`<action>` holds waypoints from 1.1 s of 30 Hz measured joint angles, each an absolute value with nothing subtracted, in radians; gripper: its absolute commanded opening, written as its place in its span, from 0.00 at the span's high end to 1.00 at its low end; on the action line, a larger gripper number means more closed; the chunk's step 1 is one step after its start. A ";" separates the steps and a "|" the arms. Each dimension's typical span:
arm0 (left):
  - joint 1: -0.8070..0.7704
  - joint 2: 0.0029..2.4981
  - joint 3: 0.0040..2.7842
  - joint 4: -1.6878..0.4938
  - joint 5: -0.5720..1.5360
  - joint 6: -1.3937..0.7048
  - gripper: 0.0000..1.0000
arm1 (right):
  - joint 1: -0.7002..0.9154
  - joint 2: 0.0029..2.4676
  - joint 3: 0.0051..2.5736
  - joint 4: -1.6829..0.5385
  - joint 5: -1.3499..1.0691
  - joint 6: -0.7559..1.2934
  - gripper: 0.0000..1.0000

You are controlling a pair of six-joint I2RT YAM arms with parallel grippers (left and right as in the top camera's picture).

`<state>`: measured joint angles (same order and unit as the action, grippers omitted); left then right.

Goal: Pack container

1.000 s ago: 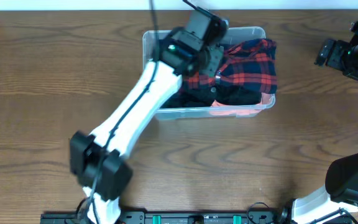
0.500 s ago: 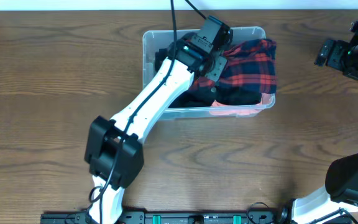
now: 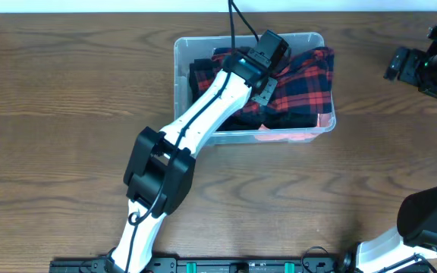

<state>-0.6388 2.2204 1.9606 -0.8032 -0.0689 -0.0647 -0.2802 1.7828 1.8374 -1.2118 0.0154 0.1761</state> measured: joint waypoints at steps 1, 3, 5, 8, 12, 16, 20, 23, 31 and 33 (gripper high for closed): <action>-0.639 2.225 1.963 -0.803 -0.071 -0.067 0.94 | -0.280 1.783 1.837 -1.212 0.015 0.176 0.01; -0.640 2.230 1.966 -0.803 -0.076 -0.072 0.94 | -0.280 1.783 1.837 -1.212 0.015 0.176 0.01; -0.641 2.231 1.967 -0.803 -0.078 -0.075 0.94 | -0.280 1.783 1.837 -1.212 0.015 0.176 0.01; -0.641 2.231 1.968 -0.804 -0.079 -0.075 0.94 | -0.280 1.783 1.837 -1.212 0.015 0.176 0.01; -0.641 2.226 1.972 -0.811 -0.079 -0.075 0.94 | -0.280 1.783 1.837 -1.212 0.015 0.176 0.01; -0.641 2.199 1.962 -0.816 -0.079 -0.078 0.94 | -0.280 1.783 1.837 -1.212 0.015 0.176 0.01; -0.638 2.138 1.934 -0.820 -0.084 -0.078 0.94 | -0.280 1.783 1.837 -1.212 0.016 0.176 0.01; -0.632 2.070 1.918 -0.806 -0.091 -0.078 0.94 | -0.280 1.783 1.837 -1.212 0.015 0.176 0.01; -0.648 1.926 1.917 -0.683 -0.057 -0.079 0.94 | -0.280 1.783 1.837 -1.212 0.015 0.176 0.01; -0.665 1.930 1.917 -0.665 -0.040 -0.078 0.94 | -0.280 1.783 1.837 -1.212 0.015 0.176 0.01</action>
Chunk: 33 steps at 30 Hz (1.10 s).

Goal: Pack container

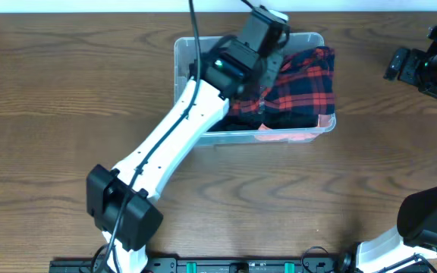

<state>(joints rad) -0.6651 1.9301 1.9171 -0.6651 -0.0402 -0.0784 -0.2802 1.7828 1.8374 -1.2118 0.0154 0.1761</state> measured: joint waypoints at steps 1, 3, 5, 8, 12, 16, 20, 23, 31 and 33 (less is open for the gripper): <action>-0.673 1.936 1.917 -0.657 -0.032 -0.078 0.94 | -0.280 1.783 1.837 -1.212 0.015 0.176 0.01; -0.692 1.948 1.917 -0.640 -0.025 -0.078 0.94 | -0.280 1.783 1.837 -1.212 0.015 0.176 0.01; -0.709 1.960 1.917 -0.623 -0.019 -0.078 0.94 | -0.280 1.783 1.837 -1.212 0.015 0.176 0.01; -0.731 1.979 1.917 -0.595 -0.010 -0.078 0.94 | -0.280 1.783 1.837 -1.212 0.015 0.176 0.01; -0.748 2.012 1.917 -0.564 -0.005 -0.078 0.94 | -0.280 1.783 1.837 -1.212 0.015 0.176 0.01; -0.754 2.064 1.917 -0.541 -0.003 -0.078 0.94 | -0.280 1.783 1.837 -1.212 0.015 0.176 0.01; -0.754 2.135 1.917 -0.530 -0.003 -0.078 0.94 | -0.280 1.783 1.837 -1.212 0.015 0.176 0.01; -0.754 2.194 1.917 -0.525 0.001 -0.073 0.94 | -0.280 1.783 1.837 -1.212 0.015 0.176 0.01; -0.759 2.277 1.946 -0.533 0.003 -0.071 0.94 | -0.280 1.783 1.837 -1.212 0.015 0.176 0.01; -0.760 2.291 1.957 -0.542 0.001 -0.071 0.94 | -0.280 1.783 1.837 -1.212 0.015 0.176 0.01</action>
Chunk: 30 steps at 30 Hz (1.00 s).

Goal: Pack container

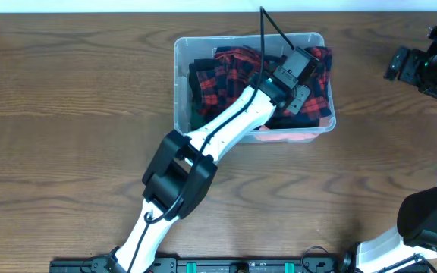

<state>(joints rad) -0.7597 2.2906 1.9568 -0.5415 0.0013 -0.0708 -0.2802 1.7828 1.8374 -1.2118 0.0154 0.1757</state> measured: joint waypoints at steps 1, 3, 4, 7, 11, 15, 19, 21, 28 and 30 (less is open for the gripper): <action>-0.760 2.298 1.962 -0.543 0.001 -0.071 0.94 | -0.280 1.783 1.837 -1.212 0.015 0.176 0.01; -0.760 2.305 1.968 -0.546 0.000 -0.071 0.94 | -0.280 1.783 1.837 -1.212 0.015 0.176 0.01; -0.760 2.307 1.971 -0.546 0.000 -0.071 0.94 | -0.280 1.783 1.837 -1.212 0.015 0.176 0.01; -0.760 2.312 1.975 -0.549 -0.001 -0.071 0.94 | -0.280 1.783 1.837 -1.212 0.015 0.176 0.01; -0.759 2.316 1.976 -0.549 0.000 -0.071 0.94 | -0.280 1.783 1.837 -1.212 0.015 0.176 0.01; -0.756 2.315 1.967 -0.542 0.002 -0.071 0.94 | -0.280 1.783 1.837 -1.212 0.015 0.176 0.01; -0.749 2.310 1.942 -0.518 0.017 -0.072 0.95 | -0.280 1.783 1.837 -1.212 0.015 0.176 0.01; -0.744 2.306 1.928 -0.505 0.026 -0.075 0.94 | -0.280 1.783 1.837 -1.212 0.015 0.176 0.01; -0.733 2.291 1.871 -0.437 0.049 -0.083 0.94 | -0.280 1.783 1.837 -1.212 0.015 0.176 0.01; -0.731 2.288 1.855 -0.416 0.050 -0.086 0.94 | -0.280 1.783 1.837 -1.212 0.015 0.176 0.01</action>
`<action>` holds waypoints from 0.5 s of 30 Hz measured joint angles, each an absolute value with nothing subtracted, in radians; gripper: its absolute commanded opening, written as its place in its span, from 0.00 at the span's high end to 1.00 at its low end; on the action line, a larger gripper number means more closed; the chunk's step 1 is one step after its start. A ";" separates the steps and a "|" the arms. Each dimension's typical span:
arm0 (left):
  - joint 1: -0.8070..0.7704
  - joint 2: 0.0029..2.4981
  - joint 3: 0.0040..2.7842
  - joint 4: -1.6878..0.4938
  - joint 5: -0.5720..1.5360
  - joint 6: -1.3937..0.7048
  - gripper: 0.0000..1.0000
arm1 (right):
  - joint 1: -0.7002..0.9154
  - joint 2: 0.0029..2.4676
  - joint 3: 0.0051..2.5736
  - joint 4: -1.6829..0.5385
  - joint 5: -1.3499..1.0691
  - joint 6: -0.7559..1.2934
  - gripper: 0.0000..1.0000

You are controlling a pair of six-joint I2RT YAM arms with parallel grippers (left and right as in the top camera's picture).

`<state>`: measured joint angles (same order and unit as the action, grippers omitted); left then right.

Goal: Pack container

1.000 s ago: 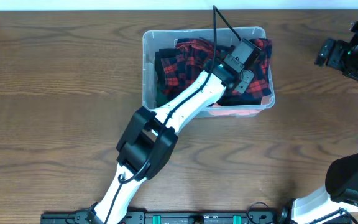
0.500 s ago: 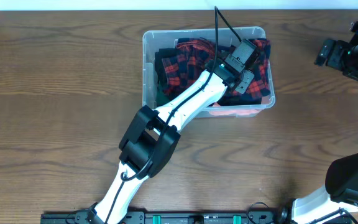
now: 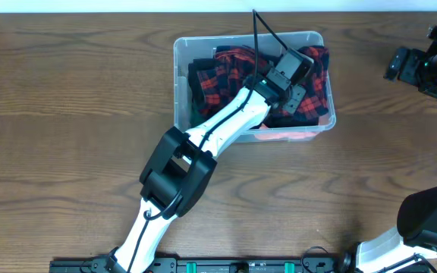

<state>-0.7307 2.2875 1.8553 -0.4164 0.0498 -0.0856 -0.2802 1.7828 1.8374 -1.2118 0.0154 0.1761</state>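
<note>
A clear plastic container (image 3: 179,83) stands at the far middle of the table. A red-and-black plaid cloth (image 3: 230,72) lies bunched inside it, over dark fabric, and a pink item (image 3: 290,136) shows at the near wall. My left arm reaches into the container's right half. Its wrist covers the left gripper (image 3: 298,76), which is low on the cloth, so its fingers are hidden. My right gripper (image 3: 402,65) hangs far to the right, away from the container, too dark to read.
The brown wooden table (image 3: 67,152) stretches all around the container. The right arm's base (image 3: 431,220) stands at the near right corner. A black cable (image 3: 258,30) rises from the left wrist over the container's far rim.
The left wrist has shifted slightly towards the far left inside the container. The plaid cloth lies almost as before. The right arm has not moved.
The left gripper was first over the container's middle, with the plaid spread across the right half. It then stood at the far rim with the cloth bunched right. Later it was low in the right half, the plaid reaching the left side too, as now.
</note>
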 measured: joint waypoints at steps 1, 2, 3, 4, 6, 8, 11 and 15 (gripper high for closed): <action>-0.730 2.286 1.848 -0.408 0.050 -0.086 0.94 | -0.280 1.783 1.837 -1.212 0.015 0.176 0.01; -0.730 2.284 1.844 -0.403 0.050 -0.086 0.94 | -0.280 1.783 1.837 -1.212 0.015 0.176 0.01; -0.730 2.283 1.841 -0.401 0.050 -0.087 0.94 | -0.280 1.783 1.837 -1.212 0.015 0.176 0.01; -0.730 2.282 1.840 -0.399 0.050 -0.090 0.94 | -0.280 1.783 1.837 -1.212 0.015 0.176 0.01; -0.730 2.281 1.840 -0.400 0.050 -0.092 0.94 | -0.280 1.783 1.837 -1.212 0.015 0.176 0.01; -0.730 2.278 1.841 -0.404 0.050 -0.094 0.94 | -0.280 1.783 1.837 -1.212 0.015 0.176 0.01; -0.728 2.273 1.857 -0.430 0.054 -0.095 0.94 | -0.280 1.783 1.837 -1.212 0.015 0.176 0.01; -0.717 2.248 1.858 -0.478 0.062 -0.095 0.79 | -0.280 1.783 1.837 -1.212 0.015 0.176 0.01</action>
<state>-0.7166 2.2482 1.8576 -0.4778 0.0620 -0.0948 -0.2802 1.7828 1.8374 -1.2118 0.0154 0.1761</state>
